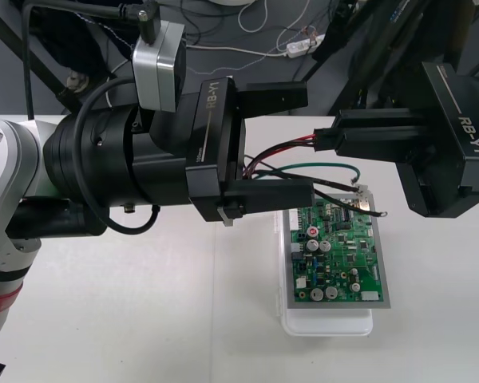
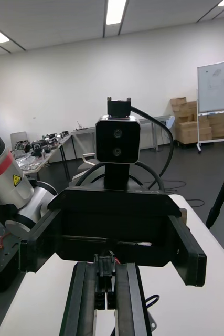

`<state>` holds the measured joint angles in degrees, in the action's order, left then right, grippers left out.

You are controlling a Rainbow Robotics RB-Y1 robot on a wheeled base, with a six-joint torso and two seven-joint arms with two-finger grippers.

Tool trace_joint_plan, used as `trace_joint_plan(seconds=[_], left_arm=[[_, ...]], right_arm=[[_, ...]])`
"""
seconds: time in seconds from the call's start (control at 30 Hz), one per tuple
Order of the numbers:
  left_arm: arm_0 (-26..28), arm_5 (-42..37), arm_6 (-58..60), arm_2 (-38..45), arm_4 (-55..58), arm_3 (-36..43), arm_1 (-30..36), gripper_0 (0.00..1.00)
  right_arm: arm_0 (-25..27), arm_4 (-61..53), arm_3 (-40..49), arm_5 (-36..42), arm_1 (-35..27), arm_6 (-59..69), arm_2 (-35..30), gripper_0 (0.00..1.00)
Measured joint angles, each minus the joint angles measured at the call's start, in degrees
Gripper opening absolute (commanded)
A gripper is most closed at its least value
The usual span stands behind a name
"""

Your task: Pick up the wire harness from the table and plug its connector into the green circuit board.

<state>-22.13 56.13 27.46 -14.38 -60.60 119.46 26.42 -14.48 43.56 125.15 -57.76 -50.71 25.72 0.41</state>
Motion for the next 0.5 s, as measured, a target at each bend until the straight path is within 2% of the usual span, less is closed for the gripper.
trace_joint_plan(seconds=[0.4, 0.5], left_arm=[[-0.42, 0.00, 0.00, -0.47, 0.00, -0.09, 0.00, 1.00], [-0.60, 0.00, 0.00, -0.47, -0.01, -0.10, 0.00, 0.89]], right_arm=[[0.00, 0.01, 0.00, 0.02, 0.02, 0.00, -0.10, 0.00], [0.00, 0.01, 0.00, 0.02, 0.02, 0.00, -0.11, 0.00]])
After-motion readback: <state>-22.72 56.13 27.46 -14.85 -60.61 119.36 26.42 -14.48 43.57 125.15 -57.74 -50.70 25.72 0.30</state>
